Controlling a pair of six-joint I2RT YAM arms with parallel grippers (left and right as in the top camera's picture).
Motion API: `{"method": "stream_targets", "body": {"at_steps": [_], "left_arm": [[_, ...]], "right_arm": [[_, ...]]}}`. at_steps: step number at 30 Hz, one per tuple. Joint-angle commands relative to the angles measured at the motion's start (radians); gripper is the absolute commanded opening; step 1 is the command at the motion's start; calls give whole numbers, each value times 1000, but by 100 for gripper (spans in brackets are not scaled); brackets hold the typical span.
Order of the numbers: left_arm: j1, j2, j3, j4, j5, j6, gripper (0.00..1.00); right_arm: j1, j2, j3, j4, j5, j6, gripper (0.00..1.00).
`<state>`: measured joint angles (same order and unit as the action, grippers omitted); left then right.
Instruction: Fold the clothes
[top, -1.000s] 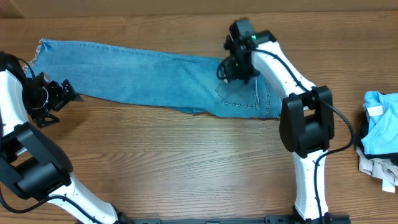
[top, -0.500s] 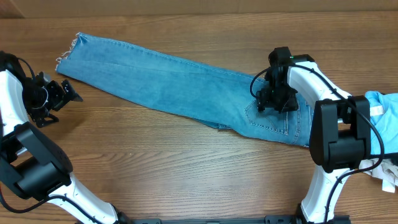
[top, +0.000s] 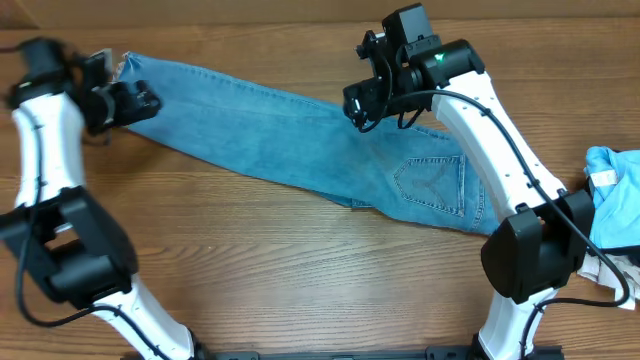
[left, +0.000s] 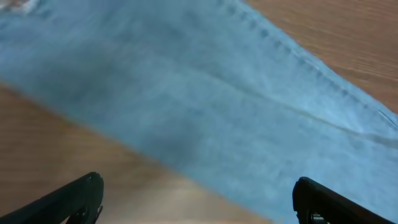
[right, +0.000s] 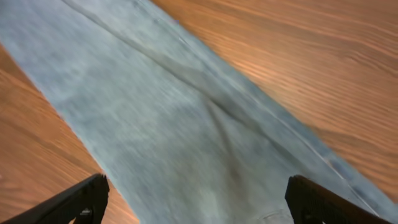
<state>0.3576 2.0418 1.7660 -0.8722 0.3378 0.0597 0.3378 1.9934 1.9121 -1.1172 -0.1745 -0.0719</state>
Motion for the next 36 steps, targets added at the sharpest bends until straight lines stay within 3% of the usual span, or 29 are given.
{"method": "stream_targets", "body": {"at_steps": [1, 4, 12, 16, 20, 23, 24, 26, 31, 36], "left_arm": [[-55, 27, 3, 24, -187, -177, 100], [-73, 91, 3, 95, -217, -224, 100], [-153, 280, 3, 504, -201, 26, 100], [-173, 343, 3, 503, -187, 53, 98], [-170, 378, 3, 323, -202, 68, 94], [-157, 378, 3, 44, -330, 46, 73], [-145, 378, 3, -51, -384, -17, 78], [-94, 378, 3, -205, -387, -125, 77], [62, 378, 3, -430, -381, -135, 81], [147, 376, 4, -465, -283, -96, 86]], "right_arm": [[-40, -142, 55, -44, 43, -7, 97], [-71, -193, 55, -113, 43, -7, 98], [-76, -196, 55, -220, 43, -6, 97], [-76, -196, 55, -256, 42, -3, 97], [-76, -196, 55, -283, 40, -3, 97], [-76, -196, 55, -290, 40, -3, 97], [-76, -196, 55, -290, 40, -3, 97], [-77, -196, 55, -294, 44, -4, 97], [-107, -196, 54, -333, 86, -4, 98], [-188, -196, 53, -358, 95, -5, 99]]}}
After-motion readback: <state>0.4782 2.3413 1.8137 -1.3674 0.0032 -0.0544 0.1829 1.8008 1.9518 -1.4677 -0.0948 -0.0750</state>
